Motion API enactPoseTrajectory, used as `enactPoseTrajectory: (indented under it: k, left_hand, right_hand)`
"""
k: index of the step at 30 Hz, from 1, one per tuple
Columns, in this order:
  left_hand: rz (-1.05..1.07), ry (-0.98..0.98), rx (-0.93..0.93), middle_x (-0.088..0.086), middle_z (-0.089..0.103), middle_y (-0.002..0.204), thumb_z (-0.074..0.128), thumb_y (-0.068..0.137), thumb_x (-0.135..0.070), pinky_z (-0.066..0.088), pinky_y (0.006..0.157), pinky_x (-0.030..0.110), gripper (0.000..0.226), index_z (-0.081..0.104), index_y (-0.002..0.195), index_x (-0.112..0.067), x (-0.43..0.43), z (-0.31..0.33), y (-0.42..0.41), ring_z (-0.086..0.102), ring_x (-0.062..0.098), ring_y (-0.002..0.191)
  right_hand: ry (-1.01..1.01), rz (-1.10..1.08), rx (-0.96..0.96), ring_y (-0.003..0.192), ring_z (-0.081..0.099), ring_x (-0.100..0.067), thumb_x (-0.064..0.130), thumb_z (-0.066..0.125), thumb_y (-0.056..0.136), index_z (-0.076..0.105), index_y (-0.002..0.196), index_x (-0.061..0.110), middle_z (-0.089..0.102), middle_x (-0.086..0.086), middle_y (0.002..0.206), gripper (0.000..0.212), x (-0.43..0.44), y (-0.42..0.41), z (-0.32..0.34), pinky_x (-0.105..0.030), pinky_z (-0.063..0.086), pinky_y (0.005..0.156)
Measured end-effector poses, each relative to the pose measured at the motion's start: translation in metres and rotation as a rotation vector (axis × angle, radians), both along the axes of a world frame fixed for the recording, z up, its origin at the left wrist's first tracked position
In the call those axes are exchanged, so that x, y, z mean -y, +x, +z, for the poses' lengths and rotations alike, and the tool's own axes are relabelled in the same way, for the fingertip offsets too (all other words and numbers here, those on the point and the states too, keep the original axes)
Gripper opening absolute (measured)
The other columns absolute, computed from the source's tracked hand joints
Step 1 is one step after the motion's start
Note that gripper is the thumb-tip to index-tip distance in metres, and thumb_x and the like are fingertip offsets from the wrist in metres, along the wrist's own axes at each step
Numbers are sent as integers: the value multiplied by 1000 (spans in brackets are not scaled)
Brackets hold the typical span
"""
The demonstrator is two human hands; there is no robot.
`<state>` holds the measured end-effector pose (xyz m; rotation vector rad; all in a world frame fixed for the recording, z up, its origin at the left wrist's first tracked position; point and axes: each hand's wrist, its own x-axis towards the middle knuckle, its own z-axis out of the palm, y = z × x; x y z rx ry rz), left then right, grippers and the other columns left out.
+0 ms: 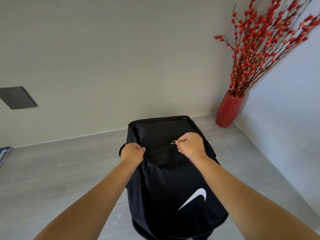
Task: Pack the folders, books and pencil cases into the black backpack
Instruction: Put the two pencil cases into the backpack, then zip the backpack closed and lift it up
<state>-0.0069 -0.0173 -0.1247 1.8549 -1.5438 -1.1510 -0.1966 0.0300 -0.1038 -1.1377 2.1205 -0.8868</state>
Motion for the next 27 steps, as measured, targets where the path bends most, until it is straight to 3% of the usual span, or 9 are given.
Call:
enactPoseTrajectory:
  k: [3,8,12,16,20,24,27]
  left_hand:
    - [1,3,-10,8,63,60,59,88,-17,56,84,42,19,63,73,-7,3,-3,6,62,24,63]
    - [9,24,-44,11,64,65,59,89,-16,57,82,42,18,64,82,0,4,-7,4,60,24,63]
    - [5,10,-36,14,65,70,58,90,-15,57,83,45,21,65,85,4,4,-9,3,61,26,66]
    - [-2,-28,-16,14,68,72,59,90,-19,56,84,44,20,65,80,-2,4,-8,-2,65,30,73]
    - [1,-38,-42,13,69,80,56,92,-22,56,85,43,21,65,85,-4,-3,-13,-1,65,25,74]
    - [-79,-83,2,-1,67,88,57,90,-26,51,76,33,11,64,89,-18,-25,-23,19,62,17,81]
    - [-63,-88,9,-7,60,83,67,84,-19,46,71,26,7,63,90,-19,-51,-32,40,61,18,85]
  right_hand:
    - [37,-56,-96,69,72,-31,9,55,83,73,66,2,74,-18,70,26,-6,-44,1,-38,60,73]
    - [62,-102,-123,74,72,-33,11,60,84,67,59,10,70,-16,69,26,-17,-84,-2,-26,49,63]
    - [62,-137,-110,74,71,-34,8,60,83,64,52,8,69,-17,68,31,-14,-96,-10,-29,51,60]
    - [89,-236,-45,71,69,-30,10,60,84,73,74,-1,74,-20,80,20,-12,-106,-18,-37,59,73]
    - [119,-236,-203,89,64,-34,15,58,88,66,94,-2,64,-15,85,20,-15,-90,-21,-31,48,71]
    - [27,-90,-315,115,54,-30,25,69,82,45,128,12,53,-11,126,54,-44,-46,-25,-38,47,93]
    - [-104,144,-330,114,53,-21,27,70,81,48,126,19,50,-4,123,50,-75,4,-29,-36,50,96]
